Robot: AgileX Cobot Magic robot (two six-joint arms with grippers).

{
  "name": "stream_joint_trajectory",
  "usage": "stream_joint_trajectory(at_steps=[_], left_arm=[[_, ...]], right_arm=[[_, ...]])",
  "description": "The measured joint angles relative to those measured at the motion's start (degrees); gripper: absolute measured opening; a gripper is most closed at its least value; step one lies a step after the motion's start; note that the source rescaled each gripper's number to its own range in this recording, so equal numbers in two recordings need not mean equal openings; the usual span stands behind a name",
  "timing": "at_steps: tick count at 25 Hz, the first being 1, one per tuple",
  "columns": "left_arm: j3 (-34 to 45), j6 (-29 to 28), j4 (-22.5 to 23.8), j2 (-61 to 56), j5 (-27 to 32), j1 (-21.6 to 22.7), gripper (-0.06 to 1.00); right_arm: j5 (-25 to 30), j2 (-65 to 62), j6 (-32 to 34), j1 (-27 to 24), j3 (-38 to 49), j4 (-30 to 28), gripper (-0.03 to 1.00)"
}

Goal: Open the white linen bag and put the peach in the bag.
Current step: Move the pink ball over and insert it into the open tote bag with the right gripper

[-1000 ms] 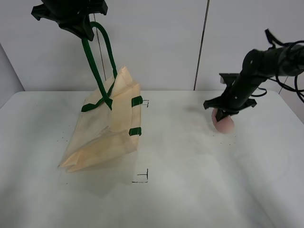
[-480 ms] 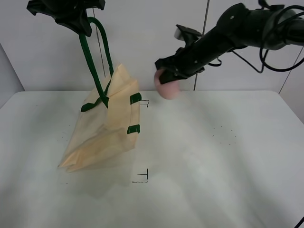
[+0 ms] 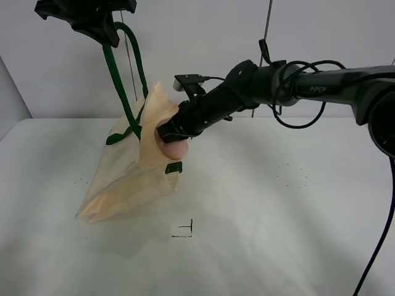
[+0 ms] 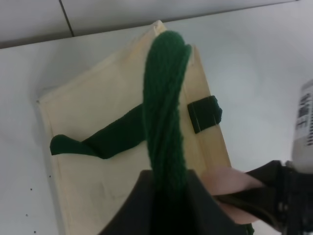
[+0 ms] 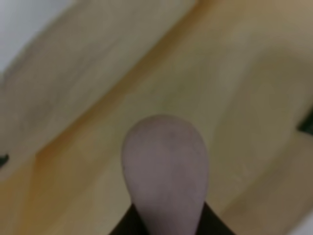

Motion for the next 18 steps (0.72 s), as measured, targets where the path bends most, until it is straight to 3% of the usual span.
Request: stream_joint_trajectory(at_steps=[5, 11, 18], left_arm=[[0.0, 0.0, 0.0, 0.0, 0.0, 0.0, 0.00], [0.0, 0.0, 0.0, 0.0, 0.0, 0.0, 0.00], [0.0, 0.0, -0.1, 0.0, 0.0, 0.0, 0.00]], right_arm=[[-1.1, 0.8, -9.0, 0.3, 0.0, 8.8, 0.00], [-7.0, 2.2, -13.6, 1.0, -0.1, 11.2, 0.00], [-7.0, 8.2, -16.8, 1.1, -4.3, 14.7, 0.00]])
